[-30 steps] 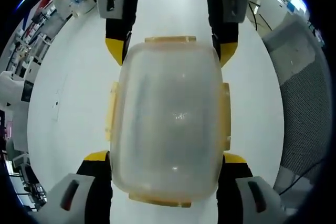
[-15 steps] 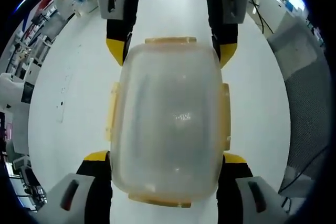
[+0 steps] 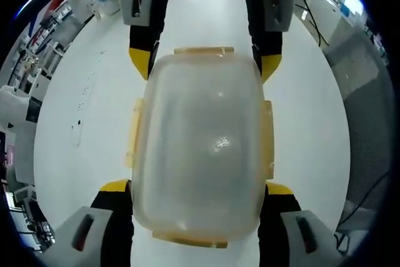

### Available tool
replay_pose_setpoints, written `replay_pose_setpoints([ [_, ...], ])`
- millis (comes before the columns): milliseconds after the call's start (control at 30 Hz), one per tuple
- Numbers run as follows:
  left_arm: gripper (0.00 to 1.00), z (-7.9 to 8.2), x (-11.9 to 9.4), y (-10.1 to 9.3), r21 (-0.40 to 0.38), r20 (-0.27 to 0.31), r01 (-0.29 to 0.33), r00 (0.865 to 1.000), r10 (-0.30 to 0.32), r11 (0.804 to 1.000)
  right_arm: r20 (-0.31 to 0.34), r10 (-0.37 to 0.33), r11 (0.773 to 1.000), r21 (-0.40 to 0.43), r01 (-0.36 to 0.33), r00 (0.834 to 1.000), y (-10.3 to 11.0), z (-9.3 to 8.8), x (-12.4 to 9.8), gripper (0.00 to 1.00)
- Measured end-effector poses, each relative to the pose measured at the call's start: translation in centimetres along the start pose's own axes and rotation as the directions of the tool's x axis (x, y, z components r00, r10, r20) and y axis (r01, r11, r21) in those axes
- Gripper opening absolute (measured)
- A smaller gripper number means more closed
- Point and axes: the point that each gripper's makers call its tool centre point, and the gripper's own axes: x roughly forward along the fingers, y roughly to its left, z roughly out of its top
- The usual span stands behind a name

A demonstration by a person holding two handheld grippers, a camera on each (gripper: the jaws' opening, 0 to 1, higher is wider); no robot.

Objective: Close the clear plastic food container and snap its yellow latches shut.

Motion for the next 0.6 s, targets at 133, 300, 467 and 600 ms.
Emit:
replay_pose_setpoints([
  [133,0.8,-0.04,0.12,0.37,-0.001,-0.01,-0.002,1.0,0.002,1.0,-0.008,0.0,1.0,-0.002,0.0,1.0,-0.38,-0.04,0.03,0.72],
  [300,0.8,-0.08,0.13,0.53,-0.001,-0.004,-0.001,1.0,0.001,1.0,-0.007,0.002,1.0,0.003,-0.002,1.0,-0.49,-0.01,0.03,0.72],
  [467,0.8,-0.09,0.1,0.49,0.003,-0.002,0.002,1.0,-0.002,1.0,-0.011,0.006,1.0,0.003,-0.006,1.0,-0.46,0.01,0.05,0.73],
  [600,0.81,-0.11,0.08,0.51,0.001,-0.003,0.006,1.0,-0.006,1.0,0.001,0.011,1.0,0.009,-0.011,1.0,-0.51,-0.04,0.09,0.75],
])
